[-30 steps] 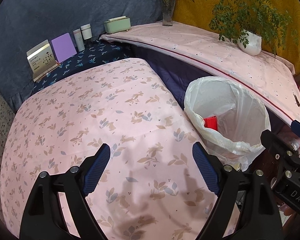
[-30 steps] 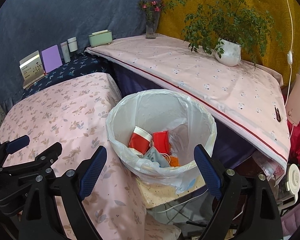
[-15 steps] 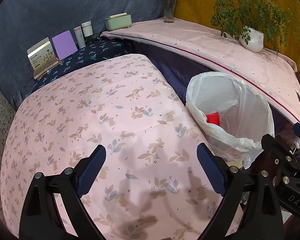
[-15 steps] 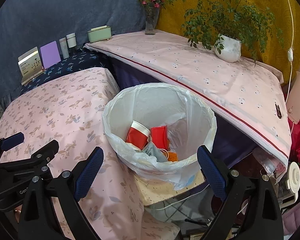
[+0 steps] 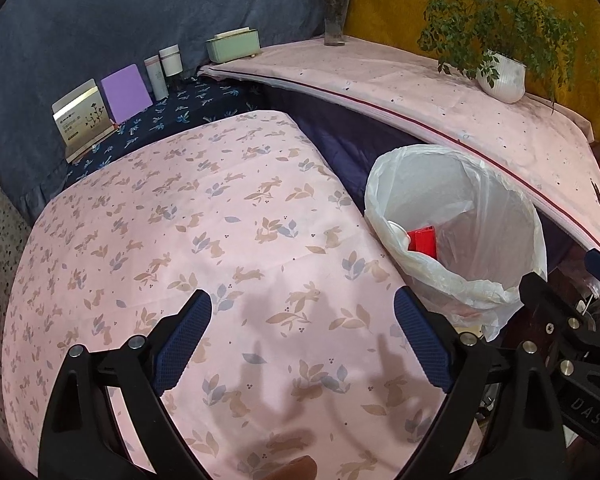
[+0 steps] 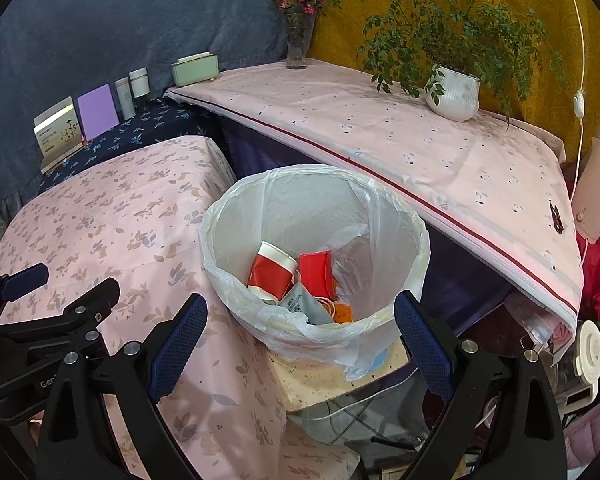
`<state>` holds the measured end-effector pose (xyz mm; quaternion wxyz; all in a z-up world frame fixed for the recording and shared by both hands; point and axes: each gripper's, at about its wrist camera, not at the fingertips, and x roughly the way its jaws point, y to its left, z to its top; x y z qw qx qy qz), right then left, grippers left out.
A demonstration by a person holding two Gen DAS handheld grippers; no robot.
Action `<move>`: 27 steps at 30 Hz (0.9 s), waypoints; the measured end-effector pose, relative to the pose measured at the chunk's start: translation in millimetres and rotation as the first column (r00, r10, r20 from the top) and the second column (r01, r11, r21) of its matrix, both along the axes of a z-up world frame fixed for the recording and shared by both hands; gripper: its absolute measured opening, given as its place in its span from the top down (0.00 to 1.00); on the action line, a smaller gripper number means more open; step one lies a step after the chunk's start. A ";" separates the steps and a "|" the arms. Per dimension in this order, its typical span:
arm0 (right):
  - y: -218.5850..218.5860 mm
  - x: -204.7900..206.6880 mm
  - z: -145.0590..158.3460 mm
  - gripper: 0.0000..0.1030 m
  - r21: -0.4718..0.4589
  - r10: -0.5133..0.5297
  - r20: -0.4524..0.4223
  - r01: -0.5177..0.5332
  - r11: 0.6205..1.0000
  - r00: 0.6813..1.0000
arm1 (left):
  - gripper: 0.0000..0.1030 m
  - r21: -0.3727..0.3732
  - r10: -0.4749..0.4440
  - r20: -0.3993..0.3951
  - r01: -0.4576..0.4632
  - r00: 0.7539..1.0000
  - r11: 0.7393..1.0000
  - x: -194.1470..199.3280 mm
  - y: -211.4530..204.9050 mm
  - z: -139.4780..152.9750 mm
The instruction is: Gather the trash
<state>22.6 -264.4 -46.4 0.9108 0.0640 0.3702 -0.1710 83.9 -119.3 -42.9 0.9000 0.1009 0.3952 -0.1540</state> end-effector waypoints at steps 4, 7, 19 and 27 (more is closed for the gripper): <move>-3.3 -0.9 6.2 0.12 -0.001 -0.007 0.013 0.007 1.000 1.000 | 0.14 -0.008 -0.004 0.015 0.004 1.000 1.000 0.3 -6.2 7.4; -8.6 -2.4 10.1 0.12 0.002 -0.019 0.020 0.019 1.000 1.000 | 0.14 -0.011 -0.014 0.024 0.015 1.000 1.000 0.3 -11.9 12.2; -35.0 -5.5 15.3 0.12 0.003 -0.069 0.022 0.069 0.998 0.997 | 0.14 -0.006 -0.041 0.036 0.041 0.998 0.999 5.8 -37.0 19.0; -42.6 -4.9 11.9 0.12 0.001 -0.074 0.013 0.074 0.997 0.997 | 0.14 0.000 -0.049 0.032 0.049 0.998 0.999 8.8 -47.8 15.8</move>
